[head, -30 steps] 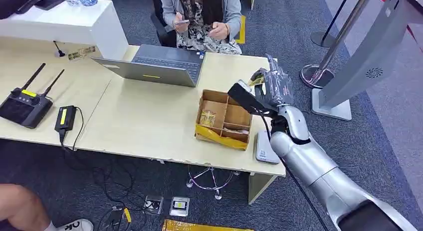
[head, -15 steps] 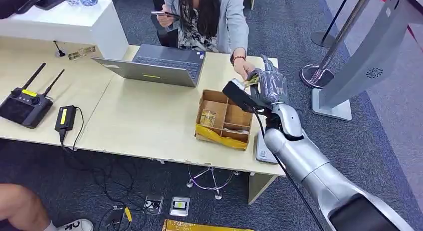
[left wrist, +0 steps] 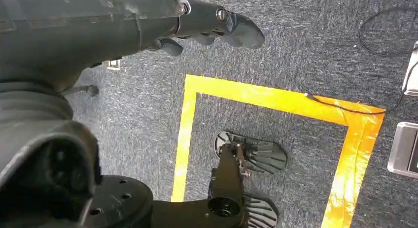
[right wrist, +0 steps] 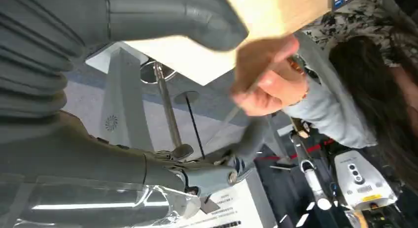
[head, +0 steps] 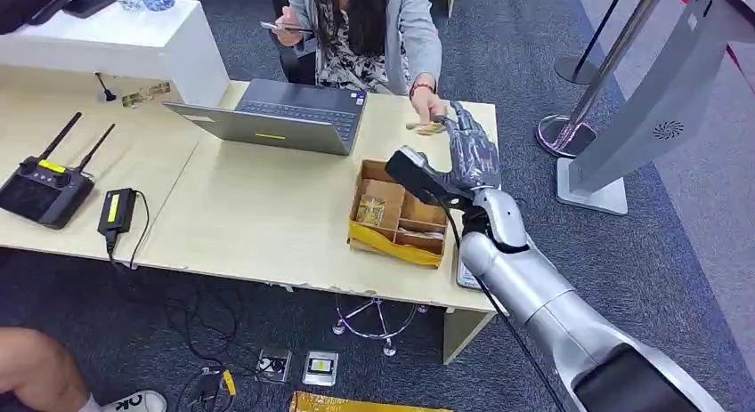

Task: Pass the card to the sensor for recognition and then transmit it.

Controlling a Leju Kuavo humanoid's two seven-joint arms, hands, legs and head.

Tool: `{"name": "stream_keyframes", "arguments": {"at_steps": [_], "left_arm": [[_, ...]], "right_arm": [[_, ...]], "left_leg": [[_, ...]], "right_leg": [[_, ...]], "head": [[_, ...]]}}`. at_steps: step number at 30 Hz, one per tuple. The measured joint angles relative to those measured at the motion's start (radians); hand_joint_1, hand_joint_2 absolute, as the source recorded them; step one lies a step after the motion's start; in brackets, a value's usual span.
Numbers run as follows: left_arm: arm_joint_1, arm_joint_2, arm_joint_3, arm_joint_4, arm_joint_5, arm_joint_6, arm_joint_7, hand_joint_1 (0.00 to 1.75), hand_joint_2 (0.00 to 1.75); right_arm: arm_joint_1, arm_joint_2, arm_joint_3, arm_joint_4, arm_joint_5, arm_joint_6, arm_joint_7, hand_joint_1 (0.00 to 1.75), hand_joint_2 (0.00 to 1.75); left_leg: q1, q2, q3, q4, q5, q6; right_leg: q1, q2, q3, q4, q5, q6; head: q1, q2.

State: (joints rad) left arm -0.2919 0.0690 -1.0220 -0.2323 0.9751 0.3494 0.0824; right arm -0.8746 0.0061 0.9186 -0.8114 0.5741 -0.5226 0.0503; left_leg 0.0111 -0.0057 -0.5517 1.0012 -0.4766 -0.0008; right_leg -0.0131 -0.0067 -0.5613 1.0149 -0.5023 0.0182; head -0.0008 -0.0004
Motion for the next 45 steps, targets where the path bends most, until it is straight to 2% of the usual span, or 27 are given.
{"name": "stream_keyframes", "arguments": {"at_steps": [7,10,12,14,17,21,25,30,31,34,36,45], "left_arm": [[-0.001,0.000,-0.008,0.000,-0.026,-0.003,0.013,0.00,0.00],[-0.001,-0.001,-0.008,0.000,-0.018,-0.003,0.012,0.00,0.00],[-0.001,-0.001,-0.008,0.000,-0.013,-0.003,0.008,0.00,0.00],[0.000,0.000,-0.009,0.000,-0.004,-0.003,0.002,0.00,0.00],[0.005,0.005,-0.009,0.000,0.003,-0.003,0.002,0.00,0.00],[0.012,0.010,-0.009,0.000,0.017,-0.001,-0.014,0.00,0.00],[0.016,0.011,-0.009,0.000,0.003,-0.011,-0.007,0.00,0.00],[0.016,0.010,-0.009,0.000,0.008,-0.006,-0.004,0.00,0.00],[0.016,0.010,-0.009,0.000,0.013,-0.002,-0.008,0.00,0.00],[0.019,0.013,-0.009,0.000,0.016,0.001,-0.009,0.00,0.00],[0.020,0.015,-0.009,0.000,0.025,0.005,-0.016,0.00,0.00],[0.028,0.015,-0.008,0.000,0.047,0.018,-0.025,0.00,0.00]], "right_arm": [[-0.008,0.016,0.000,0.015,0.073,-0.030,0.011,0.00,0.00],[-0.007,0.017,0.000,0.013,0.122,-0.027,0.045,0.00,0.00],[-0.001,0.011,0.000,-0.007,0.150,0.007,0.091,0.00,0.00],[0.016,-0.008,0.000,-0.054,0.156,0.071,0.158,0.00,0.00],[0.033,-0.035,-0.007,-0.113,0.097,0.147,0.231,0.00,0.00],[0.053,-0.085,-0.020,-0.202,0.111,0.186,0.304,0.00,0.00],[0.089,-0.155,-0.045,-0.310,0.242,0.208,0.428,0.00,0.00],[0.132,-0.219,-0.077,-0.414,0.283,0.225,0.446,0.00,0.00],[0.150,-0.229,-0.084,-0.441,0.301,0.218,0.446,0.00,1.75],[0.216,-0.248,-0.109,-0.515,0.360,0.166,0.446,0.00,1.75],[0.257,-0.256,-0.119,-0.555,0.373,0.155,0.444,0.00,1.75],[0.409,-0.248,-0.106,-0.652,0.415,0.198,0.430,0.00,1.75]], "left_leg": [[0.000,0.000,0.000,0.000,0.000,0.000],[0.000,0.000,0.000,0.000,0.000,0.000],[0.000,0.000,0.000,0.000,0.000,0.000],[0.000,0.000,0.000,0.000,0.000,0.000],[0.000,0.000,0.000,0.000,0.000,0.000],[0.000,0.002,0.000,0.000,0.000,0.000],[0.000,0.001,0.000,0.000,0.000,0.000],[0.000,0.003,0.001,0.000,-0.001,-0.001],[0.000,0.003,0.001,0.000,-0.001,-0.001],[0.000,0.002,0.000,0.000,-0.001,-0.001],[0.000,0.003,0.000,0.000,-0.001,-0.001],[0.001,0.002,0.000,0.000,-0.001,-0.002]], "right_leg": [[0.000,0.000,0.000,0.000,0.000,0.000],[0.000,0.000,0.000,0.000,0.000,0.000],[0.000,0.001,0.000,0.000,0.000,0.000],[0.000,0.000,0.000,0.000,0.000,0.000],[0.000,0.001,-0.001,0.000,0.000,0.000],[0.000,0.001,-0.001,0.000,0.000,0.000],[0.000,0.001,-0.001,0.000,0.000,0.000],[0.000,0.002,-0.001,0.000,0.000,0.000],[0.000,0.002,-0.001,0.000,0.000,0.000],[0.000,0.002,-0.001,0.000,0.000,0.000],[0.000,0.002,-0.001,0.000,0.000,0.000],[0.000,0.002,-0.001,0.000,0.000,-0.001]], "head": [[0.000,0.000],[0.000,0.000],[0.000,0.000],[0.000,0.000],[0.000,0.000],[0.000,0.000],[0.000,0.000],[0.000,0.000],[0.000,0.000],[0.000,0.000],[0.000,0.000],[0.000,0.000]]}}
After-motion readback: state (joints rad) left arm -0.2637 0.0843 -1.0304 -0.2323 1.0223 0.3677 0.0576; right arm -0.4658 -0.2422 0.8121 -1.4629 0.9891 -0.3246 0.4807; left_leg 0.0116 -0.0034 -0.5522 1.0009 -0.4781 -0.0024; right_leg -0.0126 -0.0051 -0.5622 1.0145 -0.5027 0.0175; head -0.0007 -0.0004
